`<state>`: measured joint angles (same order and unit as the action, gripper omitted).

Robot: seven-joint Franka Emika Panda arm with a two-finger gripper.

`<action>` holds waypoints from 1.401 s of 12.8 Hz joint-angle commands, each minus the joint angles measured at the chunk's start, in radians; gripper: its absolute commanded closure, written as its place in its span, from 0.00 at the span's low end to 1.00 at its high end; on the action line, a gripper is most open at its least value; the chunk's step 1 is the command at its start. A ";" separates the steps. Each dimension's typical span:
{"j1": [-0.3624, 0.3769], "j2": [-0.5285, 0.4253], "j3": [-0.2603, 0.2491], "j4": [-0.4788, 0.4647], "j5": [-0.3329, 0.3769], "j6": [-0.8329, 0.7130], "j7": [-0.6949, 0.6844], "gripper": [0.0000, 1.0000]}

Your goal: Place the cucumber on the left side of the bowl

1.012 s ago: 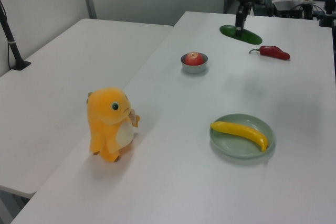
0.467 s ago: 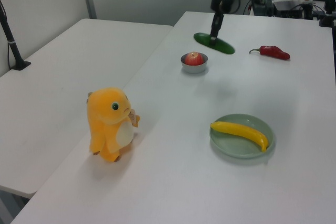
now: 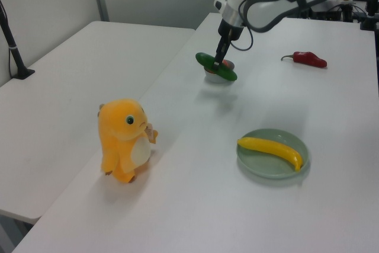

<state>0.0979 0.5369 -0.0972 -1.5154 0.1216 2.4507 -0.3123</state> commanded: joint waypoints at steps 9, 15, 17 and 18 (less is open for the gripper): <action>0.008 0.044 -0.004 -0.009 0.000 0.116 -0.001 0.20; 0.009 -0.032 -0.004 -0.063 -0.002 0.103 0.001 0.00; 0.006 -0.118 -0.004 -0.098 0.000 0.041 0.010 0.00; 0.003 -0.161 -0.006 -0.097 0.000 -0.048 0.012 0.00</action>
<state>0.0982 0.5175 -0.0972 -1.5319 0.1215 2.5313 -0.3115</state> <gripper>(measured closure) 0.000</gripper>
